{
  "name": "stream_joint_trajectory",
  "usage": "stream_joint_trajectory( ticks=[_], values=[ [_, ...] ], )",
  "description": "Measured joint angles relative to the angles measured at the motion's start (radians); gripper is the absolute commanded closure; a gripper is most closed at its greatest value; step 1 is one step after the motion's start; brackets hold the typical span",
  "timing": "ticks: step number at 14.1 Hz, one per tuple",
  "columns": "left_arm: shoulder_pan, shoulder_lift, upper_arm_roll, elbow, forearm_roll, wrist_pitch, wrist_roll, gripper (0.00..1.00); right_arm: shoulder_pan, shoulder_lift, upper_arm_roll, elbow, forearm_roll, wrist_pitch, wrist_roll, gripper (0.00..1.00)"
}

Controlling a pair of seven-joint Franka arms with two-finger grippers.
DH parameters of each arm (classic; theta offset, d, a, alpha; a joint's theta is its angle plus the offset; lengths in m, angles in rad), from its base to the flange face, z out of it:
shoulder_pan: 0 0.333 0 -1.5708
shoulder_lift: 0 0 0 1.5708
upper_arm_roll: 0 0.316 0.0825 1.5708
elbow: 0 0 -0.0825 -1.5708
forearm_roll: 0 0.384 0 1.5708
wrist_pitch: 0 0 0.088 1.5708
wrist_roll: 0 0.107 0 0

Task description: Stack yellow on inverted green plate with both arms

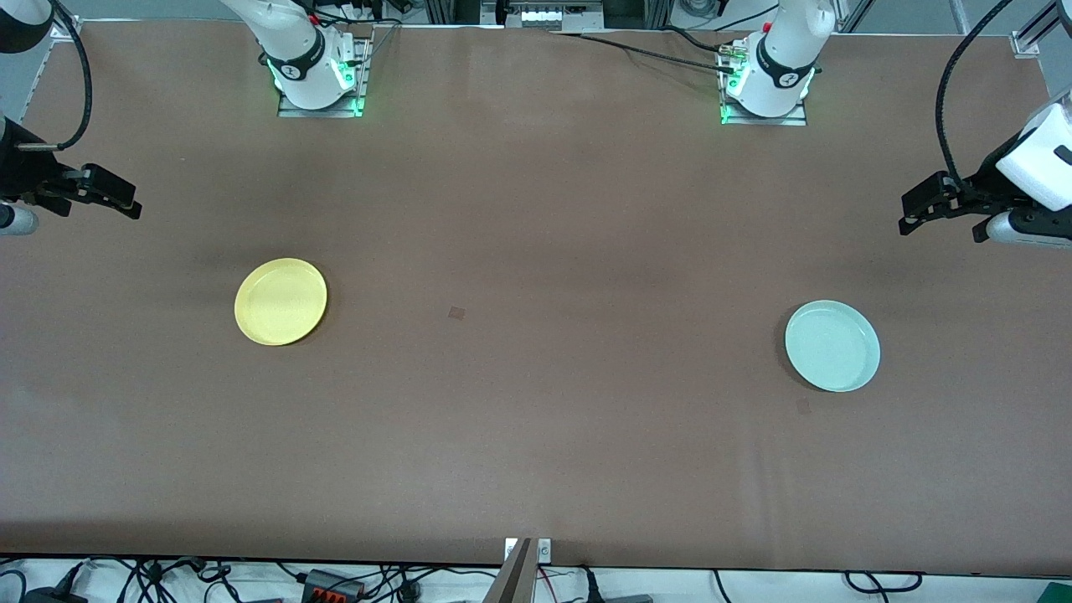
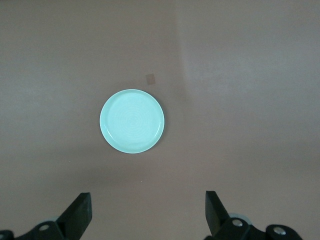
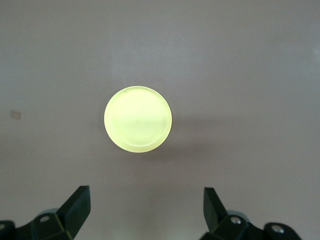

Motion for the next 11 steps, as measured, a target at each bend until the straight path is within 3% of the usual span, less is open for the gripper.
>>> stream_joint_trajectory(
  ticks=[11],
  values=[
    [0.0, 0.0, 0.001, 0.001, 0.0, 0.0, 0.0, 0.0, 0.003, -0.001, 0.002, 0.001, 0.0, -0.02, -0.004, 0.0]
  ],
)
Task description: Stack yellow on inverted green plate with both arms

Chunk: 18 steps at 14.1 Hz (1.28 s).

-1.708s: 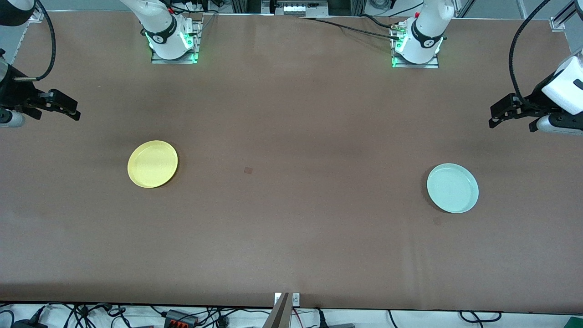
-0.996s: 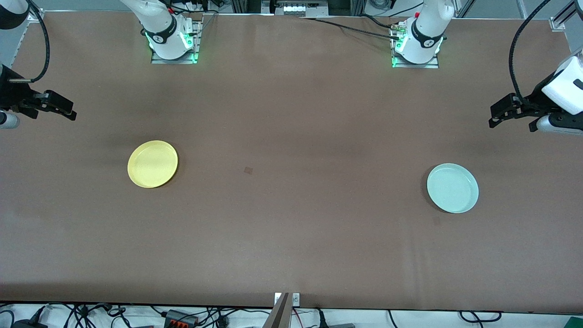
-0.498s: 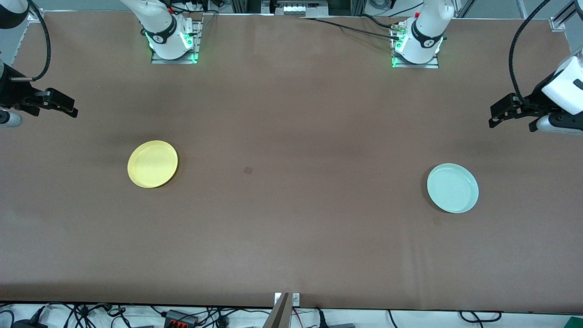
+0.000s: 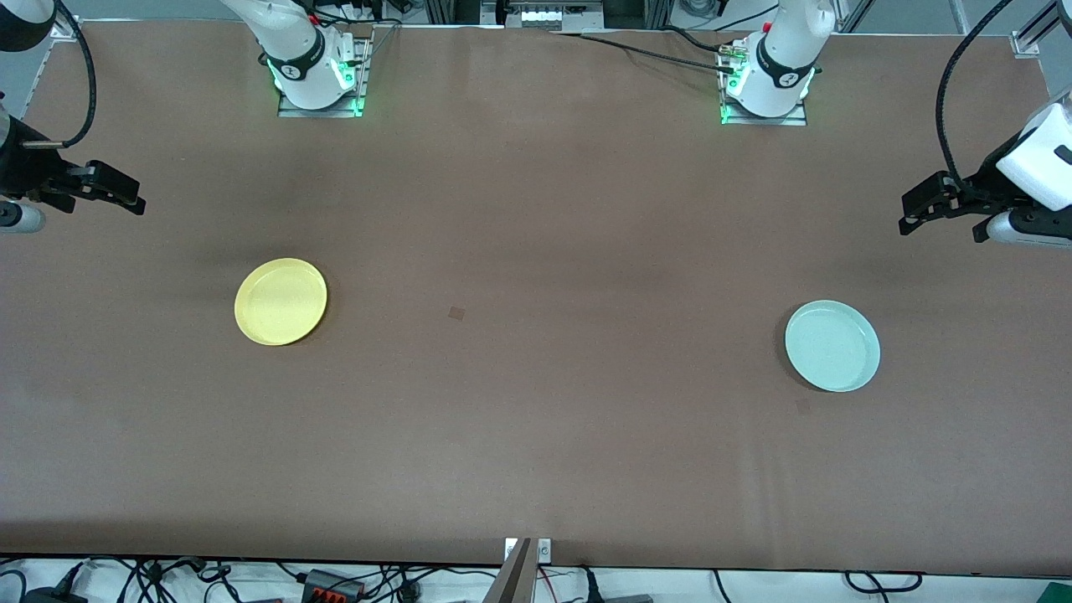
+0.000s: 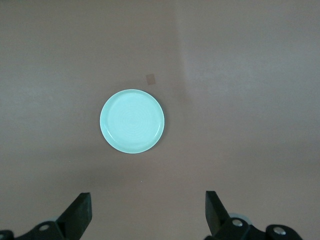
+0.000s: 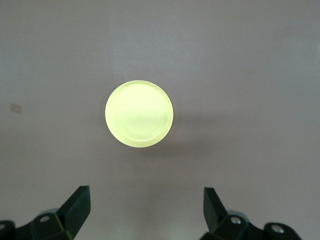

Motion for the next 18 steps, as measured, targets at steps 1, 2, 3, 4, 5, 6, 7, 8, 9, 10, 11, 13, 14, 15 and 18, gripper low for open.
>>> stream_joint_trajectory(
  ticks=[1, 2, 3, 4, 5, 6, 7, 8, 9, 10, 11, 13, 14, 15, 18],
  values=[
    [0.001, 0.0, 0.002, 0.0, 0.0, 0.0, 0.0, 0.0, -0.001, 0.0, 0.0, 0.0, 0.0, -0.001, -0.001, 0.0],
    [0.001, 0.0, 0.004, 0.0, 0.0, 0.0, 0.0, 0.0, -0.001, 0.0, -0.001, 0.0, 0.0, -0.002, -0.003, 0.0],
    [0.002, 0.002, 0.005, 0.0, 0.0, 0.0, 0.0, 0.0, -0.001, 0.0, -0.001, 0.0, 0.0, -0.002, -0.004, 0.0],
    [0.003, 0.007, 0.006, 0.0, 0.0, -0.002, 0.0, 0.0, 0.0, 0.0, 0.0, 0.0, 0.0, -0.002, -0.005, 0.0],
    [0.005, 0.015, 0.007, 0.0, 0.0, -0.003, -0.001, 0.0, 0.0, 0.0, 0.0, 0.0, 0.0, -0.002, -0.006, 0.0],
    [0.01, 0.026, 0.009, 0.0, 0.0, -0.003, -0.002, 0.0, 0.001, 0.001, 0.001, 0.0, 0.0, -0.002, -0.006, 0.0],
    [0.017, 0.039, 0.011, 0.0, 0.0, -0.003, -0.002, 0.0, 0.001, 0.001, 0.001, 0.0, 0.0, -0.003, -0.006, 0.0],
    [0.023, 0.054, 0.013, 0.0, 0.0, -0.003, -0.002, 0.0, 0.001, 0.001, 0.001, 0.0, 0.0, -0.003, -0.006, 0.0],
    [0.029, 0.074, 0.014, 0.0, 0.0, -0.002, -0.002, 0.0, 0.001, 0.001, 0.001, 0.0, 0.0, -0.003, -0.006, 0.0],
    [0.037, 0.098, 0.015, 0.002, 0.0, 0.001, -0.002, 0.0, 0.001, 0.001, 0.001, 0.0, -0.001, -0.003, -0.006, 0.0],
    [0.05, 0.128, 0.016, 0.014, 0.0, 0.008, -0.002, 0.0, 0.001, 0.001, 0.001, 0.0, -0.001, -0.003, -0.006, 0.0],
    [0.085, 0.2, 0.018, 0.061, 0.0, 0.013, 0.002, 0.0, 0.001, 0.001, 0.001, 0.0, -0.002, -0.003, -0.007, 0.0],
    [0.097, 0.24, 0.019, 0.078, 0.001, 0.028, 0.003, 0.0, 0.001, 0.001, 0.001, 0.0, -0.003, -0.003, -0.007, 0.0],
    [0.103, 0.28, 0.019, 0.084, 0.005, 0.062, 0.008, 0.0, 0.001, 0.002, 0.001, 0.0, -0.003, -0.003, -0.008, 0.0],
    [0.118, 0.396, 0.019, 0.089, 0.02, 0.151, 0.081, 0.0, 0.001, 0.002, 0.001, 0.0, -0.003, -0.003, -0.008, 0.0]
  ],
)
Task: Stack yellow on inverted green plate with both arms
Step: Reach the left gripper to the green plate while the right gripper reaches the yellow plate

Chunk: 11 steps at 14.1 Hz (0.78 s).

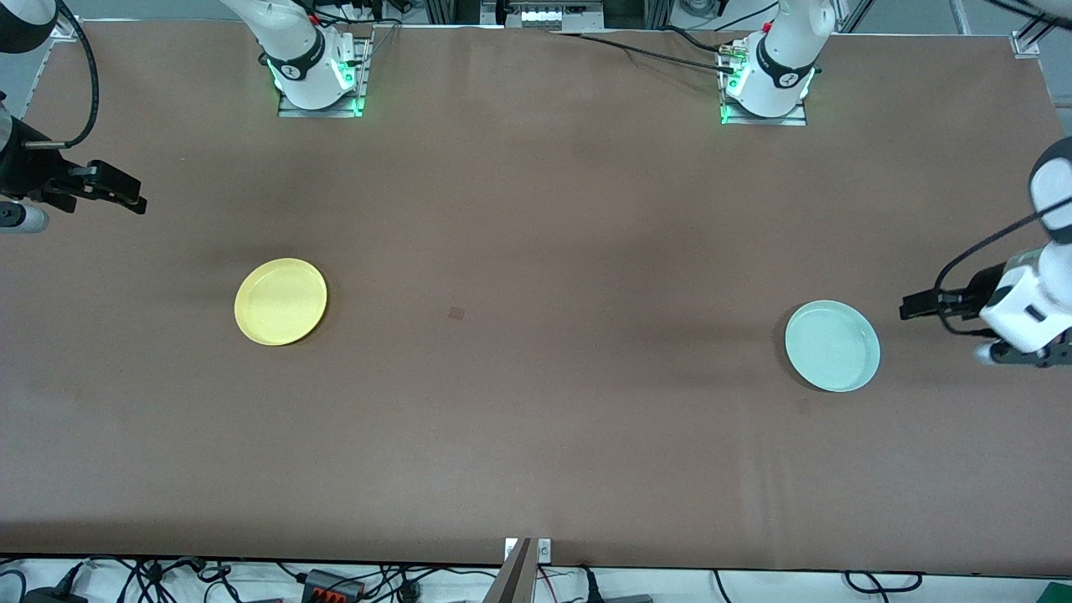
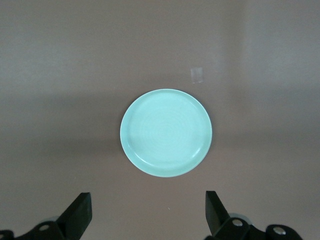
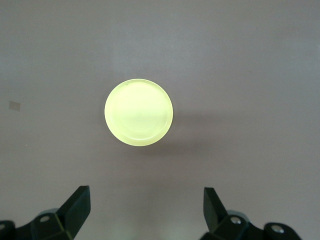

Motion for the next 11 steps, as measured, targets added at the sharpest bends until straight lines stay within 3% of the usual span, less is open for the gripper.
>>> stream_joint_trajectory(
  ticks=[5, 8, 10, 11],
  values=[
    [0.042, 0.142, 0.001, -0.01, 0.002, 0.166, 0.167, 0.0, -0.001, 0.001, -0.001, 0.0, -0.001, 0.02, 0.0, 0.0],
    [0.065, 0.166, 0.001, -0.087, 0.002, 0.302, 0.247, 0.0, -0.001, 0.014, -0.001, 0.0, -0.001, 0.027, 0.0, 0.0],
    [0.085, 0.172, 0.001, -0.173, 0.002, 0.422, 0.289, 0.08, -0.001, 0.037, -0.001, -0.001, -0.001, 0.029, 0.0, 0.0],
    [0.095, 0.177, 0.0, -0.213, 0.002, 0.48, 0.303, 0.17, -0.001, 0.051, -0.001, -0.001, -0.001, 0.03, 0.0, 0.0]
  ],
)
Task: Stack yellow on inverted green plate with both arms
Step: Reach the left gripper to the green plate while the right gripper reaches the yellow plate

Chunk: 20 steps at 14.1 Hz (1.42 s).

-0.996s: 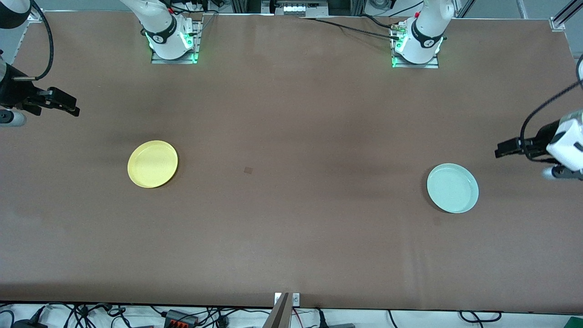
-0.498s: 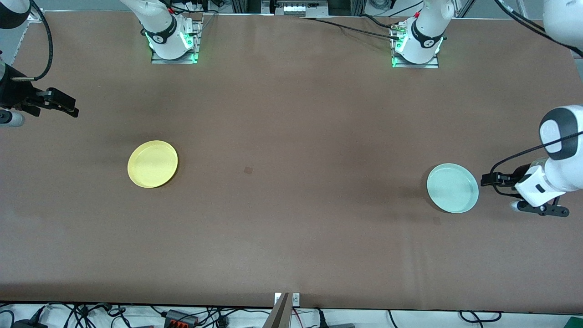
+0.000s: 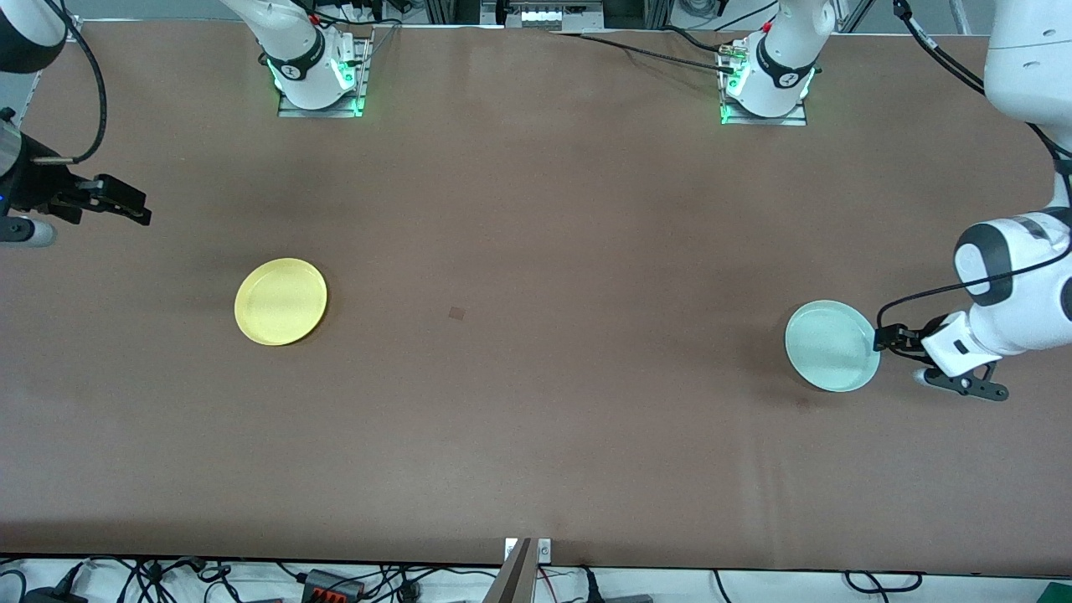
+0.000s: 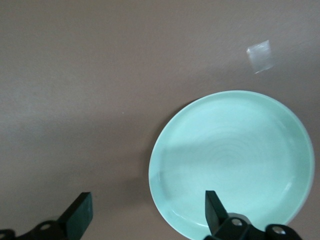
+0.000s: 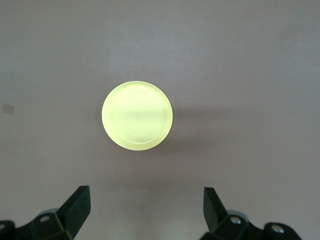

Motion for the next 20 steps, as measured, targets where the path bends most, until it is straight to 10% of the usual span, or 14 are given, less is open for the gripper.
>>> stream_joint_trajectory(
  ticks=[10, 16, 20],
  values=[
    [0.09, 0.045, -0.042, -0.047, -0.12, 0.063, 0.084, 0.27, -0.041, 0.196, -0.004, -0.002, -0.004, 0.028, -0.003, 0.0],
    [0.117, 0.072, -0.054, -0.045, -0.208, 0.063, 0.179, 0.91, -0.042, 0.241, -0.002, -0.002, -0.003, 0.036, -0.003, 0.0],
    [0.117, 0.071, -0.06, -0.034, -0.211, 0.061, 0.192, 0.99, -0.043, 0.251, -0.002, -0.002, -0.003, 0.035, -0.003, 0.0]
  ],
)
